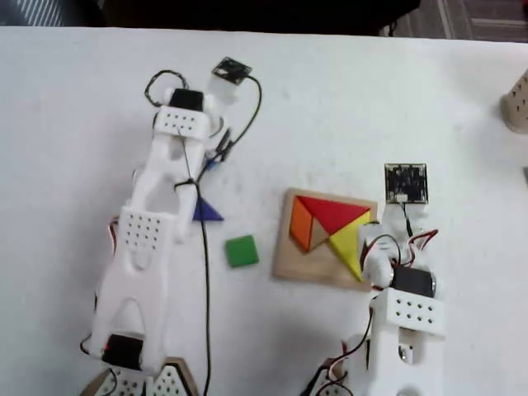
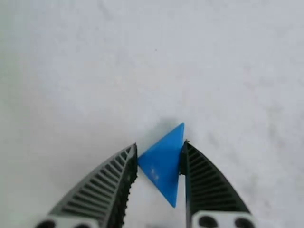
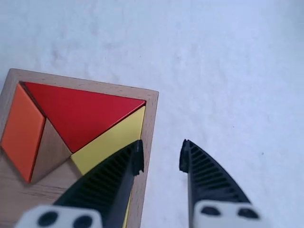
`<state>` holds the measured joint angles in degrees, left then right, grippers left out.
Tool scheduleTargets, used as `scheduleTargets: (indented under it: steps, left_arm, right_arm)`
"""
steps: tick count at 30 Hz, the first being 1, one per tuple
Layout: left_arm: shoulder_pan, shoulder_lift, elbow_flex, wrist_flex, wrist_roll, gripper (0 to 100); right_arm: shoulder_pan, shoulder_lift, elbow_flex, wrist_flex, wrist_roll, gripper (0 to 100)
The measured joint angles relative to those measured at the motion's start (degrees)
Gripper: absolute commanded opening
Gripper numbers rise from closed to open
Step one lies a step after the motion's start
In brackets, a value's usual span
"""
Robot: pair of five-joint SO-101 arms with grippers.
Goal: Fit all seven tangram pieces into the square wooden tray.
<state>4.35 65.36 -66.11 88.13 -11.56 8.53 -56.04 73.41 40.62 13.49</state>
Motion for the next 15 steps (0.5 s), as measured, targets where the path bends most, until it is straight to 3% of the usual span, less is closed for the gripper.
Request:
scheduleTargets:
  steps: [8,15]
  left_arm:
    - [0.5,0.0,-9.5,12.0,10.6,12]
    - [6.0,0.0,-9.1,13.7,16.9,11]
  right_arm:
    - [0.0,0.0,0.0,0.0,0.0,13.4]
    - [0.0,0.0,0.0,0.0,0.0,13.4]
